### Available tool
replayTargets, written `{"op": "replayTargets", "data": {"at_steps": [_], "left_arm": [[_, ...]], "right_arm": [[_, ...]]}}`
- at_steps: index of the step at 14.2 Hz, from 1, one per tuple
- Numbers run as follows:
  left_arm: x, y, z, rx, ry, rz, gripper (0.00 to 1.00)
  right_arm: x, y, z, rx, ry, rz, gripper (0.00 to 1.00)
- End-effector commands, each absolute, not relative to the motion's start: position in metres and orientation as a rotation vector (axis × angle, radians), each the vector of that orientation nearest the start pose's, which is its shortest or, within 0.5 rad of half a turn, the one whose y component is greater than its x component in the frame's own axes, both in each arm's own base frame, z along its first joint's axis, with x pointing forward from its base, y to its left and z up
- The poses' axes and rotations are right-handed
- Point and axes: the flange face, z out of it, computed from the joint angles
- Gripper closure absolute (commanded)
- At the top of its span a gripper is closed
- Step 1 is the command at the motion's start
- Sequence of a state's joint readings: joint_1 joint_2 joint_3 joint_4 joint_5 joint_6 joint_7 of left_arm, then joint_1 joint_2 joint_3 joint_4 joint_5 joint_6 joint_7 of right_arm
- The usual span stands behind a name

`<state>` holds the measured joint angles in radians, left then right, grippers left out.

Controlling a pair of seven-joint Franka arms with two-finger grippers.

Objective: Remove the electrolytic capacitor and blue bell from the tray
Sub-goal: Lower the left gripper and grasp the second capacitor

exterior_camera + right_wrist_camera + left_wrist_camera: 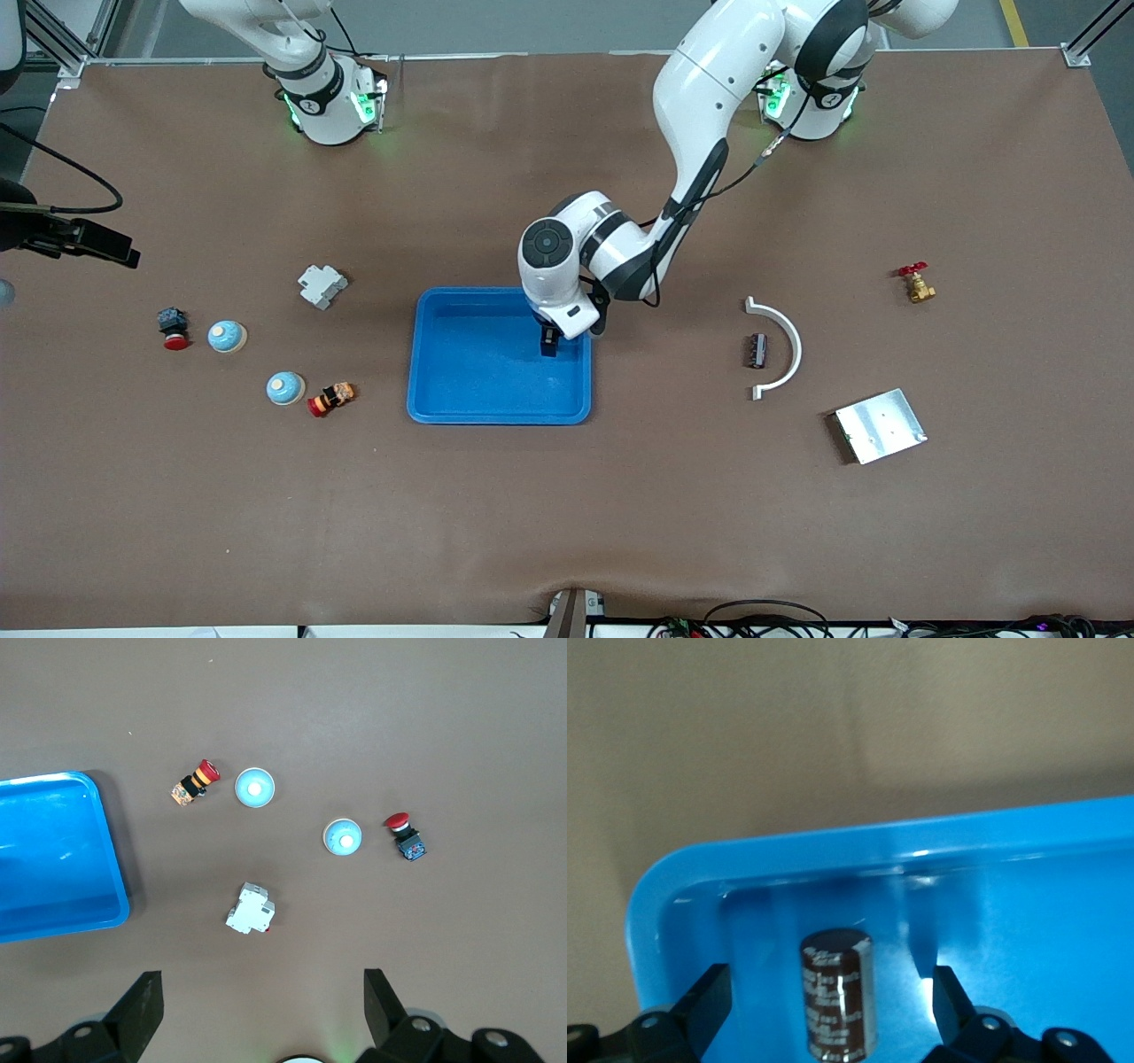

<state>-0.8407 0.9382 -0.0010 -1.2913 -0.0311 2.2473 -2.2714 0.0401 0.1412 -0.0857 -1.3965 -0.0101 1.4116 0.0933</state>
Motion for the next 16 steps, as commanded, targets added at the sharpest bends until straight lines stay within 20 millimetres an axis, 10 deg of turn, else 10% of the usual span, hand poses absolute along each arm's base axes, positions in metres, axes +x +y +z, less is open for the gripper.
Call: {"op": "replayTargets", "data": {"at_steps": [1, 16], "left_arm": [[0.507, -0.558, 0.19, -2.39, -2.103, 0.021, 0.0], [0.492, -0.565, 0.178, -2.423, -2.024, 0.009, 0.01]], "right_arm": [[0.579, -0.025, 0.62, -3.162, 0.238, 0.161, 0.0], [0.58, -0.032, 0.621, -3.167, 0.144, 0.148, 0.0]]}}
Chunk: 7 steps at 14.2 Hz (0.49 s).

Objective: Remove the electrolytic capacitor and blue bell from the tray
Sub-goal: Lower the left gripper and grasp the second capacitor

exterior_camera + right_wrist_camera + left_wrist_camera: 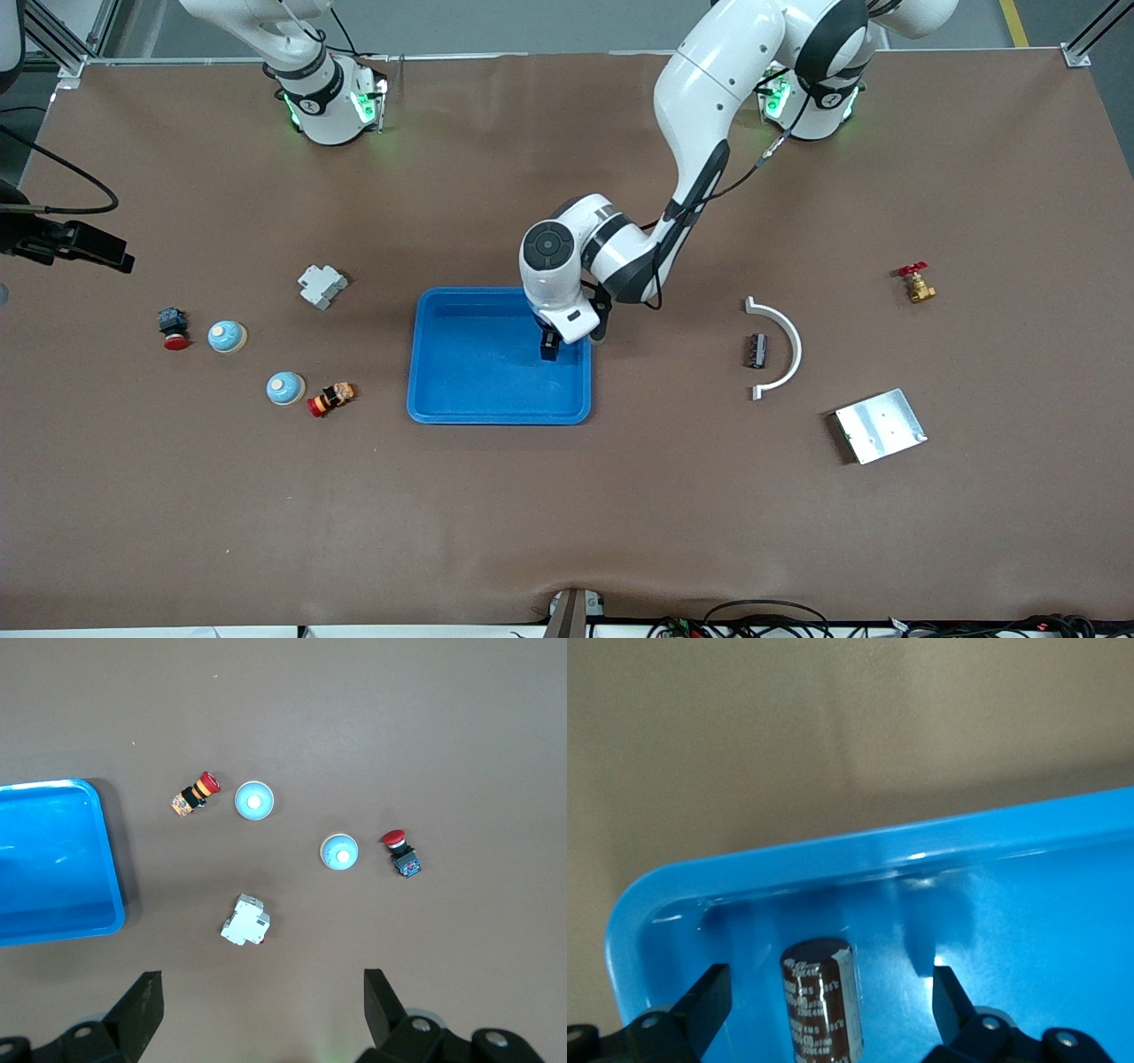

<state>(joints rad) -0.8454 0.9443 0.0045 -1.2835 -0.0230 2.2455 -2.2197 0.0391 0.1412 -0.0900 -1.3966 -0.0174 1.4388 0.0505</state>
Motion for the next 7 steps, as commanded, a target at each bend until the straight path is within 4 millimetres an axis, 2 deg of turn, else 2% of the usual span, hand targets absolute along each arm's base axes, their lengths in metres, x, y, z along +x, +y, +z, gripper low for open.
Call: {"op": "replayTargets", "data": {"at_steps": [1, 5, 6, 7], "left_arm": [[0.4919, -0.5653, 0.1782, -2.416, -2.032, 0.007, 0.07], [0.4912, -0.5659, 0.1782, -2.421, -2.026, -0.003, 0.2], [0.4912, -0.5657, 0.1771, -2.421, -2.023, -0.006, 0.24], [0.491, -0.5655, 0.1759, -2.42, -2.022, -0.006, 0.33]], "right_arm": [[0.5803, -0.0328, 0.6217, -3.17, 0.144, 0.144, 0.0], [0.5792, -0.0369, 0.6242, -3.167, 0.151, 0.136, 0.0], [0.5787, -0.0377, 0.6251, -3.173, 0.152, 0.134, 0.0], [0.579, -0.0362, 0.6252, -3.174, 0.143, 0.132, 0.0]]}}
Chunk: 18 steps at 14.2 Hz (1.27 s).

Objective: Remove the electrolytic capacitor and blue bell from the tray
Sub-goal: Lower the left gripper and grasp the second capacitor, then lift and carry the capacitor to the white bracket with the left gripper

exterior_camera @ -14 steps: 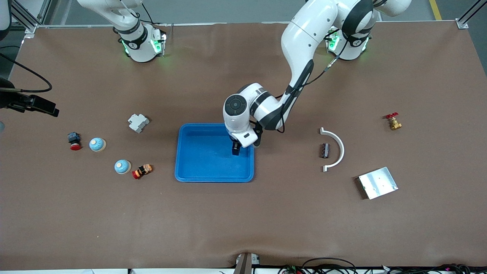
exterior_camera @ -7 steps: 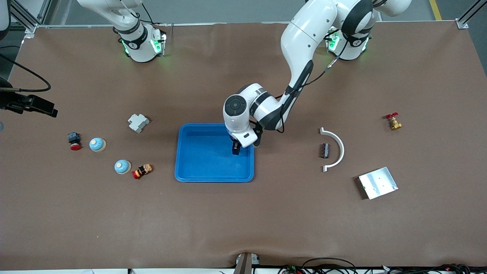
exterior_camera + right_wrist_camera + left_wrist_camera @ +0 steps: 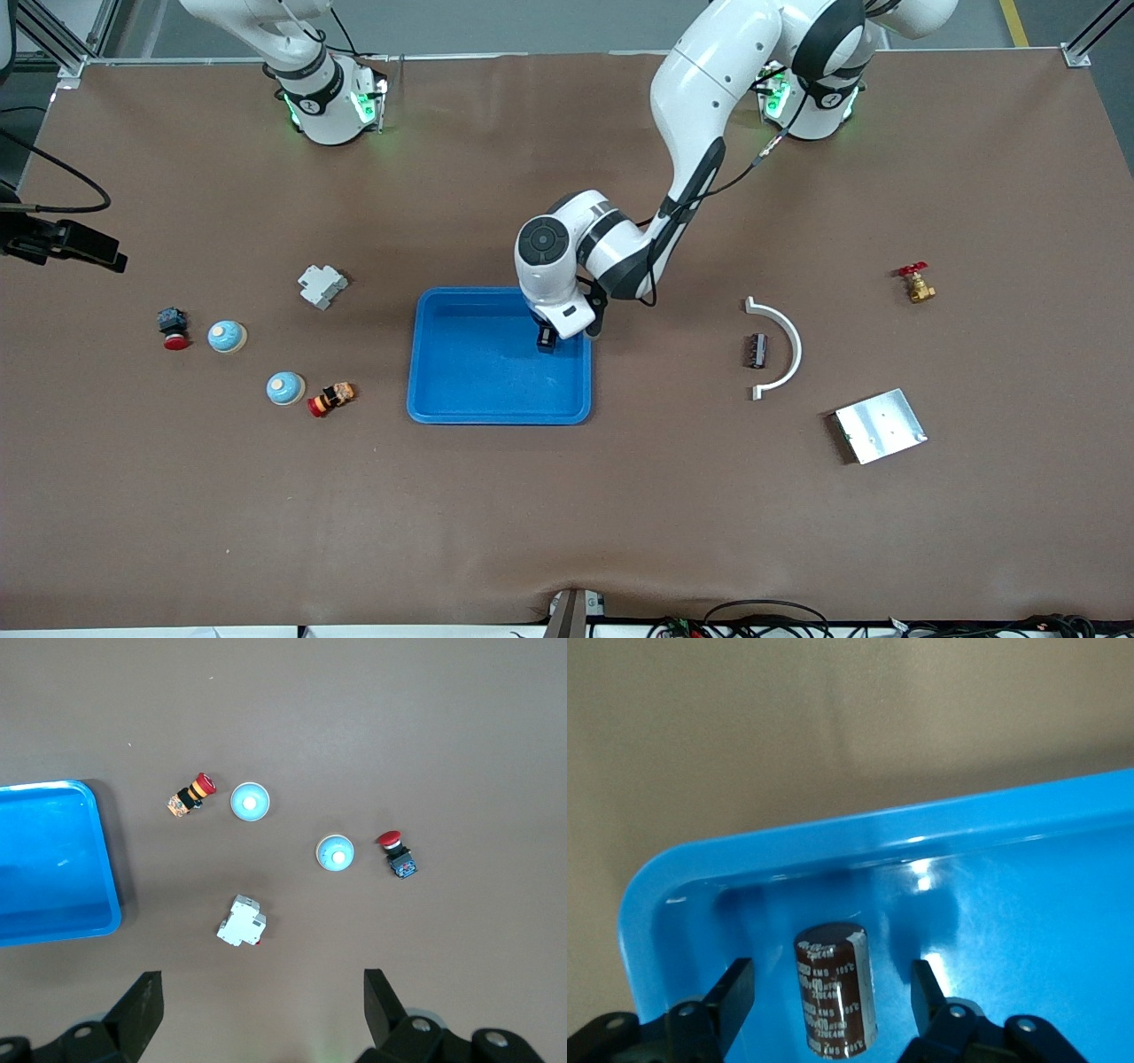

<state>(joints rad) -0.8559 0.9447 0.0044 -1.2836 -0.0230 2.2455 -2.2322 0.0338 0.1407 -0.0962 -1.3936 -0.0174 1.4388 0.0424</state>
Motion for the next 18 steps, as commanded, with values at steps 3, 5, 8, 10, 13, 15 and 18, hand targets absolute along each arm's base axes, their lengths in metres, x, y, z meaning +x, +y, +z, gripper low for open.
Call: {"op": "replayTargets", "data": {"at_steps": [3, 5, 8, 10, 13, 15, 18], "left_arm": [[0.491, -0.566, 0.177, -2.433, -2.008, -0.026, 0.89], [0.492, -0.565, 0.18, -2.439, -2.006, -0.026, 1.0], [0.495, -0.563, 0.195, -2.472, -1.947, -0.033, 1.0], [0.497, -0.561, 0.205, -2.514, -1.893, -0.037, 1.0], [0.506, -0.557, 0.22, -2.673, -1.654, -0.203, 1.0], [0.506, -0.55, 0.236, -2.745, -1.461, -0.185, 1.0], [0.508, -0.524, 0.259, -2.832, -1.189, -0.153, 1.0]], "right_arm": [[0.579, -0.053, 0.625, -3.152, 0.119, 0.122, 0.0], [0.579, -0.056, 0.626, -3.119, 0.13, 0.101, 0.0], [0.579, -0.056, 0.626, -3.118, 0.13, 0.103, 0.0], [0.579, -0.055, 0.626, -3.117, 0.127, 0.103, 0.0], [0.58, -0.054, 0.627, -3.117, 0.125, 0.093, 0.0], [0.581, -0.051, 0.626, -3.117, 0.116, 0.093, 0.0], [0.581, -0.05, 0.626, -3.116, 0.113, 0.093, 0.0]]}}
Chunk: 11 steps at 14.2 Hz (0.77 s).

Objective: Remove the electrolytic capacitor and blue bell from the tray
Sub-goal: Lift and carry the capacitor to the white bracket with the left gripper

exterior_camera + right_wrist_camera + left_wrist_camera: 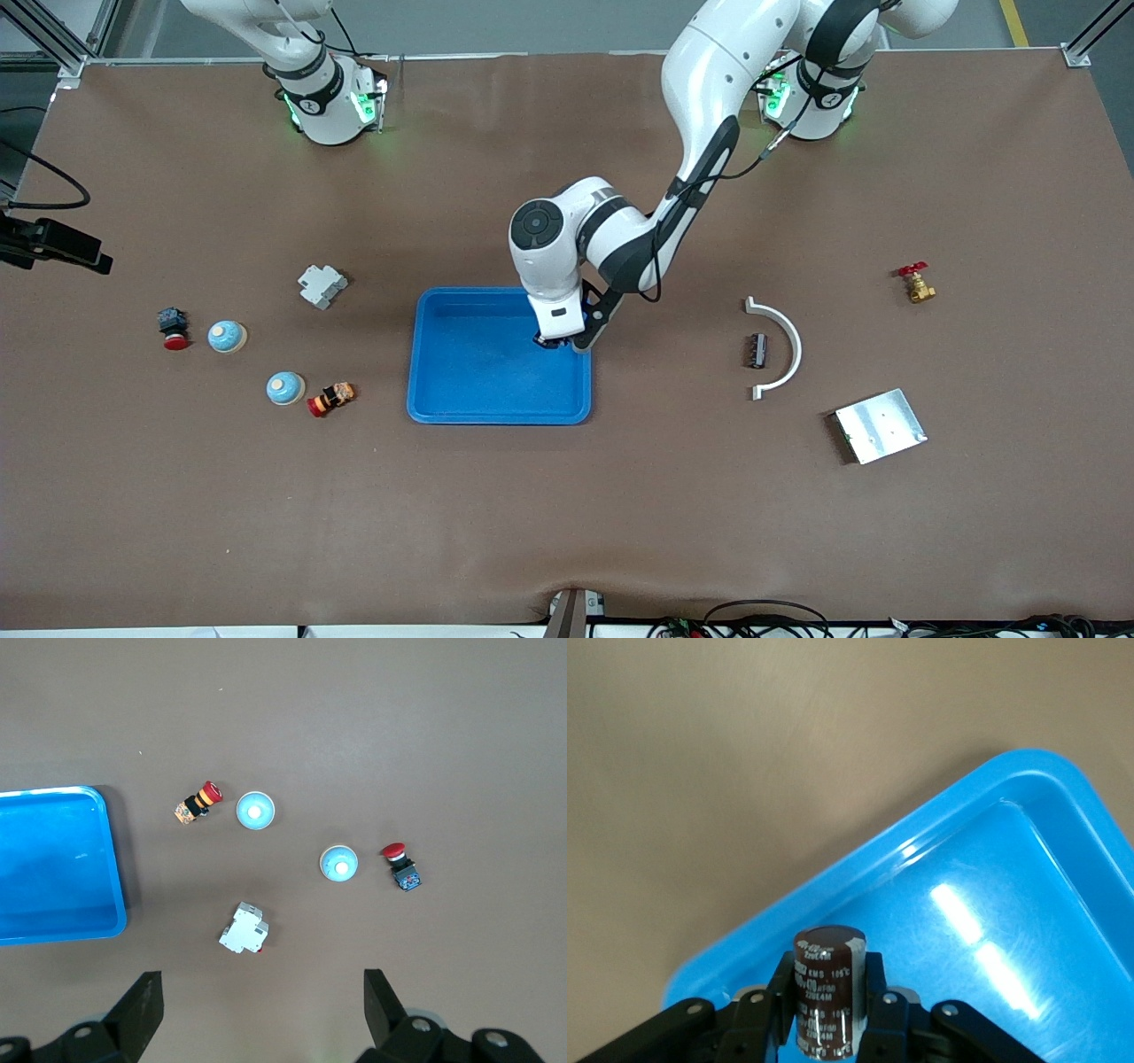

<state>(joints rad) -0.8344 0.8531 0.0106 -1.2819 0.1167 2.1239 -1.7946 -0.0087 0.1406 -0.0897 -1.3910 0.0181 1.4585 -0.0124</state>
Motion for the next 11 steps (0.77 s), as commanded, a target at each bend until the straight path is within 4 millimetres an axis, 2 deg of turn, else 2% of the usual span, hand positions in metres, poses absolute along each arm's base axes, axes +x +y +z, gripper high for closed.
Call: {"op": "replayTargets", "data": {"at_steps": [1, 3, 6, 11], "left_arm": [[0.505, -0.512, 0.263, -2.857, -1.084, -0.132, 1.0], [0.498, -0.478, 0.282, -2.938, -0.859, -0.099, 1.0], [0.49, -0.41, 0.3, -3.04, -0.549, -0.095, 1.0], [0.515, -0.323, 0.311, -3.056, -0.225, -0.061, 1.0]], "right_arm": [[0.58, -0.05, 0.626, -3.118, 0.111, 0.096, 0.0], [0.582, -0.051, 0.627, -3.118, 0.116, 0.084, 0.0], [0.582, -0.045, 0.628, -3.12, 0.099, 0.072, 0.0], [0.578, -0.029, 0.633, -3.122, 0.061, 0.07, 0.0]]}}
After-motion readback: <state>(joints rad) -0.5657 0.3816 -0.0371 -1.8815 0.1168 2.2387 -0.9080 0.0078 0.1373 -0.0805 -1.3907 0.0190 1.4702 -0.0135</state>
